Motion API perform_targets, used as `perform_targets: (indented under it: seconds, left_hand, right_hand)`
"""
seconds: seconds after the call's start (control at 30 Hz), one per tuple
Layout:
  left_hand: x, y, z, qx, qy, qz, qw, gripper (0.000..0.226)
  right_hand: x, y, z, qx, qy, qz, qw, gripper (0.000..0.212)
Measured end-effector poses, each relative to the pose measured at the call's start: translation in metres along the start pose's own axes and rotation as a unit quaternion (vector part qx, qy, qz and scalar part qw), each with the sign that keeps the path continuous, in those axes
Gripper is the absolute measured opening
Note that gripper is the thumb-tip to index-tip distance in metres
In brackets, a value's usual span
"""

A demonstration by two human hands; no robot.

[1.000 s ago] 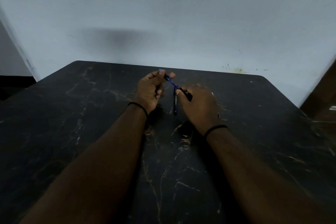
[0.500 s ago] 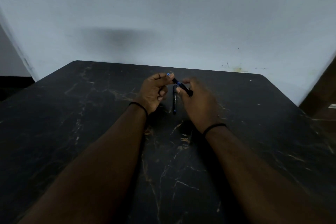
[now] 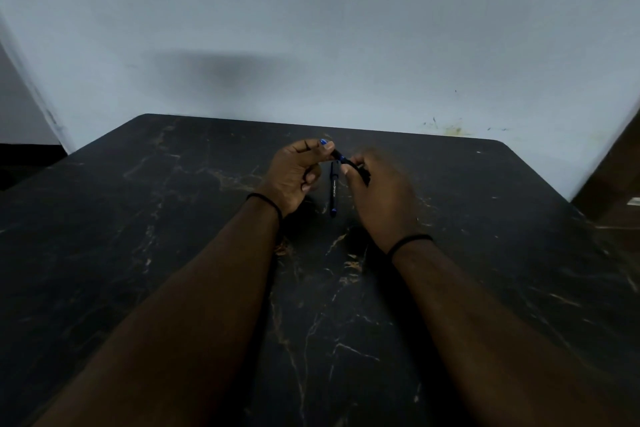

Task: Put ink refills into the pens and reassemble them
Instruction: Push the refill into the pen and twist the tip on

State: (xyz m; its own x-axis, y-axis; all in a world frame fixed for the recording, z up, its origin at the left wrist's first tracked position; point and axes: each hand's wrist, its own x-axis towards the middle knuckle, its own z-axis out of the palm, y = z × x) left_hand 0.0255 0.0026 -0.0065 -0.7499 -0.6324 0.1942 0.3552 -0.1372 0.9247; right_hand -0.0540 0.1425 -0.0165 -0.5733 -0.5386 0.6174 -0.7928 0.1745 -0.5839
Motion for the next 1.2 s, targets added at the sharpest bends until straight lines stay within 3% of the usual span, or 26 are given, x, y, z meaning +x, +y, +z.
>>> perform_targets:
  seconds: [0.17, 0.33, 0.5, 0.63, 0.77, 0.93, 1.07, 1.2]
  left_hand:
    - [-0.001, 0.000, 0.000, -0.002, 0.008, -0.004, 1.000, 0.009]
    - [0.000, -0.001, 0.000, -0.005, 0.011, -0.005, 1.000, 0.005]
    - [0.003, -0.004, -0.002, -0.010, 0.014, -0.005, 1.000, 0.007]
    - [0.003, -0.004, -0.004, -0.009, 0.005, -0.009, 1.000, 0.007]
    - [0.004, -0.004, -0.004, -0.015, 0.005, -0.007, 1.000, 0.007]
    - [0.005, -0.006, -0.005, -0.020, 0.004, -0.005, 1.000, 0.008]
    - [0.004, -0.006, -0.004, -0.024, 0.009, -0.008, 1.000, 0.009]
    - [0.003, -0.005, -0.003, -0.021, 0.009, -0.011, 1.000, 0.009]
  right_hand:
    - [0.000, -0.005, -0.003, 0.027, -0.005, 0.025, 0.999, 0.019]
    - [0.000, -0.006, -0.006, 0.005, -0.025, 0.045, 0.999, 0.009]
    - [0.001, -0.009, -0.007, -0.063, -0.043, 0.027, 0.997, 0.027]
    - [0.000, -0.012, -0.007, 0.004, -0.024, 0.046, 0.999, 0.020]
    - [0.000, -0.010, -0.006, -0.016, -0.035, 0.049, 0.998, 0.011]
    - [0.001, -0.008, -0.004, -0.064, -0.038, 0.025, 0.997, 0.025]
    - [0.000, -0.010, -0.003, 0.017, -0.023, 0.051, 0.998, 0.024]
    - [0.000, -0.008, -0.001, 0.016, -0.011, 0.057, 0.998, 0.014]
